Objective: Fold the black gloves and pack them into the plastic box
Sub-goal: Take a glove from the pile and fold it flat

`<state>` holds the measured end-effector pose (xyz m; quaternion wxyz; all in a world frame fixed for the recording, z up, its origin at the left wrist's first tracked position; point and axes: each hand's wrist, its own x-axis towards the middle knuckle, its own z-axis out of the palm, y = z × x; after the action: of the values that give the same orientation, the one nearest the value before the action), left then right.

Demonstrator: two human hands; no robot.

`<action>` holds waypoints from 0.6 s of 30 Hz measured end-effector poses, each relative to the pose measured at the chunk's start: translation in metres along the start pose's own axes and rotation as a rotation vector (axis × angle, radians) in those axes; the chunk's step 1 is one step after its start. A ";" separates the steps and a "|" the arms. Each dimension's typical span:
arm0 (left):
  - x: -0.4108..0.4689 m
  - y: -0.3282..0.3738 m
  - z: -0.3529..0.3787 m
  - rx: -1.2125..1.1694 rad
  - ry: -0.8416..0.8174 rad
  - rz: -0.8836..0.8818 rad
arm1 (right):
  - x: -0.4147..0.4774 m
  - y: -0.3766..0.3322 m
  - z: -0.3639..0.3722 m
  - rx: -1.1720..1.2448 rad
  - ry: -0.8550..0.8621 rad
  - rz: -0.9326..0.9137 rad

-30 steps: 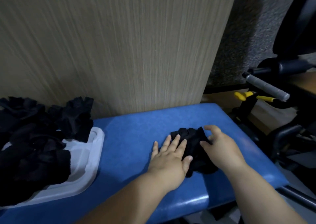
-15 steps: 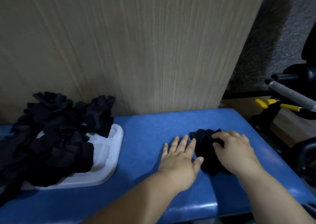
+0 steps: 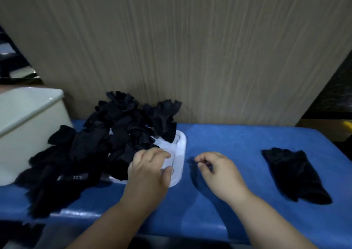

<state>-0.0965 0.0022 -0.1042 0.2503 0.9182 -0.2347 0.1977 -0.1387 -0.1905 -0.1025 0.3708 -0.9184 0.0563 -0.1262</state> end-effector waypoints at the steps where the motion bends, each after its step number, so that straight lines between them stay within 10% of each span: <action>1: -0.001 -0.005 -0.006 0.005 0.023 -0.010 | 0.001 -0.007 0.007 0.030 -0.022 -0.008; 18: 0.005 -0.021 -0.003 -0.114 -0.125 -0.138 | 0.006 -0.029 0.040 0.164 -0.226 -0.029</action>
<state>-0.0819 0.0183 -0.1068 0.3000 0.9270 -0.1971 0.1086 -0.1215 -0.1438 -0.1091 0.4468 -0.8941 -0.0095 -0.0315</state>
